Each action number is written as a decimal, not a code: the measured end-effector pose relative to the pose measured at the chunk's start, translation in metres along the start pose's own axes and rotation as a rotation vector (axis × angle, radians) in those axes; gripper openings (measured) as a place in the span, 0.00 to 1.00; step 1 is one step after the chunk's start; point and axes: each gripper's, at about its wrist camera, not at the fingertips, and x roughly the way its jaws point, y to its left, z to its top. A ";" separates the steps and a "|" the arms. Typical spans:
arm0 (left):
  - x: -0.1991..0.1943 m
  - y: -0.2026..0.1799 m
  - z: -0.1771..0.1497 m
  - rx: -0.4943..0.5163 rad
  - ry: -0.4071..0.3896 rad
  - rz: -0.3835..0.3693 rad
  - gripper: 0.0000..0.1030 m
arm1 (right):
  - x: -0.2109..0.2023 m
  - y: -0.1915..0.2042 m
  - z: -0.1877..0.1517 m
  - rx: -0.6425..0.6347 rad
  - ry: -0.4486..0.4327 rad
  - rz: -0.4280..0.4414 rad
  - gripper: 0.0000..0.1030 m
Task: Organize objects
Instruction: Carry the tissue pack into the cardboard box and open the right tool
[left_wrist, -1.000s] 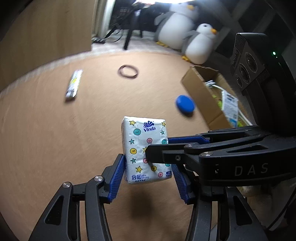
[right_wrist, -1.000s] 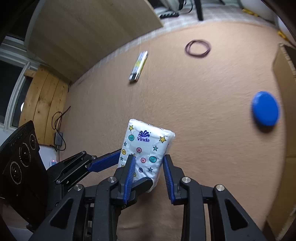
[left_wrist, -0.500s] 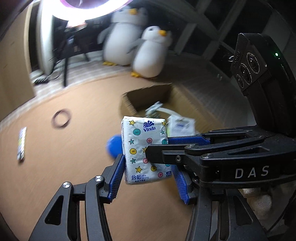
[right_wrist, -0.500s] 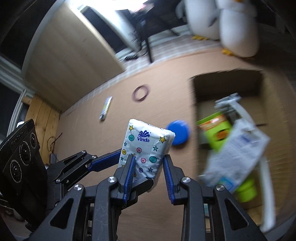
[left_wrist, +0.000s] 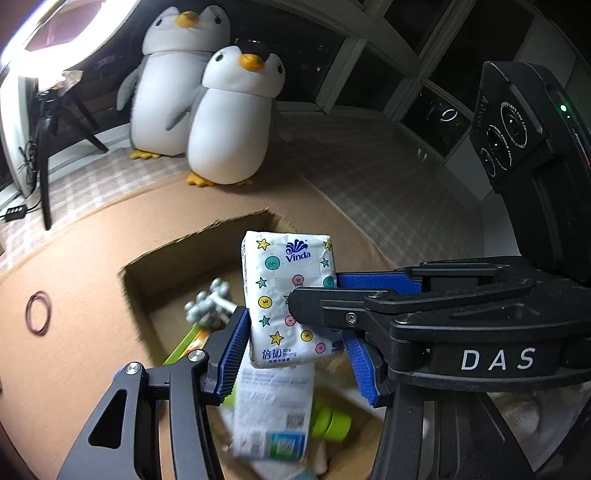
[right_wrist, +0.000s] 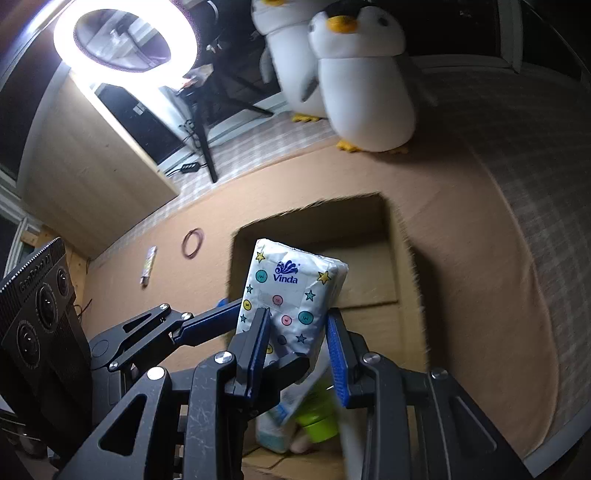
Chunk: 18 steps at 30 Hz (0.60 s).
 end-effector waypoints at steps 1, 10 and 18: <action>0.007 -0.002 0.003 -0.007 0.001 -0.004 0.53 | 0.000 -0.004 0.003 0.001 -0.001 -0.002 0.28; 0.032 -0.003 0.013 -0.019 0.036 -0.009 0.55 | 0.006 -0.029 0.012 0.017 0.000 0.002 0.28; 0.030 0.004 0.007 -0.014 0.057 0.008 0.75 | 0.003 -0.028 0.013 0.006 -0.039 -0.042 0.52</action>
